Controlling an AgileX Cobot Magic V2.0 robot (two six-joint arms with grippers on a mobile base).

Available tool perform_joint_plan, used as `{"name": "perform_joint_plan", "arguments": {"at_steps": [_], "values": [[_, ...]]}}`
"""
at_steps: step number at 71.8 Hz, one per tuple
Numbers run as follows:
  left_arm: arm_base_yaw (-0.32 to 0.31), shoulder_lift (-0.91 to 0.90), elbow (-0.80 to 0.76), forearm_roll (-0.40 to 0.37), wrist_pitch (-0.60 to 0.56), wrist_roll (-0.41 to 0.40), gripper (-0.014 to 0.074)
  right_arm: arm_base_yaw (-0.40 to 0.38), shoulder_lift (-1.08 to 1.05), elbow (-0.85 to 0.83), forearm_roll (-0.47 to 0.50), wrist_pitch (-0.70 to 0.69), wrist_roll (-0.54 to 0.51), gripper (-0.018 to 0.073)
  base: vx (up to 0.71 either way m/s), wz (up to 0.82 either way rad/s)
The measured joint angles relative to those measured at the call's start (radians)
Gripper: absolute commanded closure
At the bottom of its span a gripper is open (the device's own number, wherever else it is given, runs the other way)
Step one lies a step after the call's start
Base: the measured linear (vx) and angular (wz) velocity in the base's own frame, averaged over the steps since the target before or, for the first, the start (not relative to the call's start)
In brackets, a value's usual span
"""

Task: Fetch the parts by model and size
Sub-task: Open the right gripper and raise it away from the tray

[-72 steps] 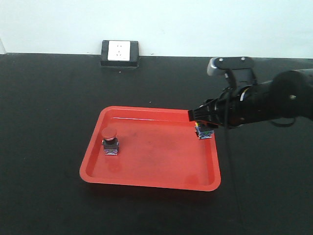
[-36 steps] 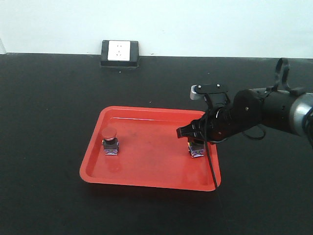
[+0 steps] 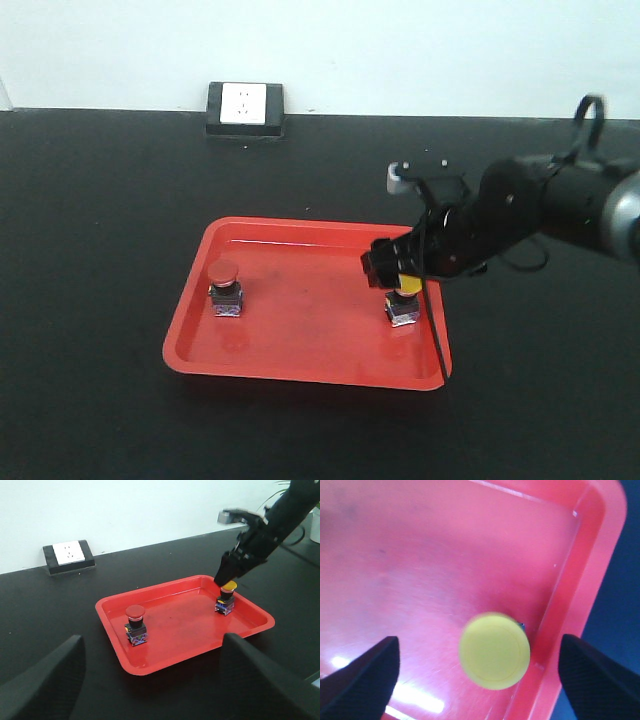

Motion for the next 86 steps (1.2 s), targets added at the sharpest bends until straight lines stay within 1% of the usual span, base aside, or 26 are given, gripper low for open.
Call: {"name": "perform_joint_plan", "arguments": {"at_steps": [6,15,27,37,41,51,73,86], "values": [[0.0,0.0,0.0,0.0,0.0,0.0,0.0077,0.0,-0.064,-0.033,-0.01,0.063,-0.001,-0.0067,0.0,0.0],[0.0,0.0,0.0,0.0,0.0,0.0,0.0077,0.0,-0.183,-0.05,-0.032,0.11,-0.003,-0.0034,0.0,0.0],[0.0,0.0,0.0,0.0,0.0,0.0,0.0077,0.0,-0.379,-0.049,-0.045,0.128,-0.014,0.0001,0.0,0.0],[0.0,0.0,0.0,0.0,0.0,0.0,0.0077,0.0,-0.539,-0.042,-0.045,0.142,-0.047,0.0003,0.0,0.0],[0.0,0.0,0.0,0.0,0.0,0.0,0.0077,0.0,-0.627,-0.015,-0.045,0.139,-0.06,0.0003,0.0,0.0],[0.0,0.0,0.0,0.0,0.0,0.0,0.0077,0.0,-0.804,0.114,-0.046,0.092,-0.094,0.0003,0.0,0.0],[0.0,0.0,0.0,0.0,-0.001,0.0,0.0077,0.0,-1.201,0.516,-0.048,-0.099,-0.138,0.0003,0.0,0.0],[0.0,0.0,0.0,0.0,-0.001,0.0,0.0077,0.0,-1.445,0.734,-0.045,-0.136,-0.16,0.0003,0.0,0.0]]}}
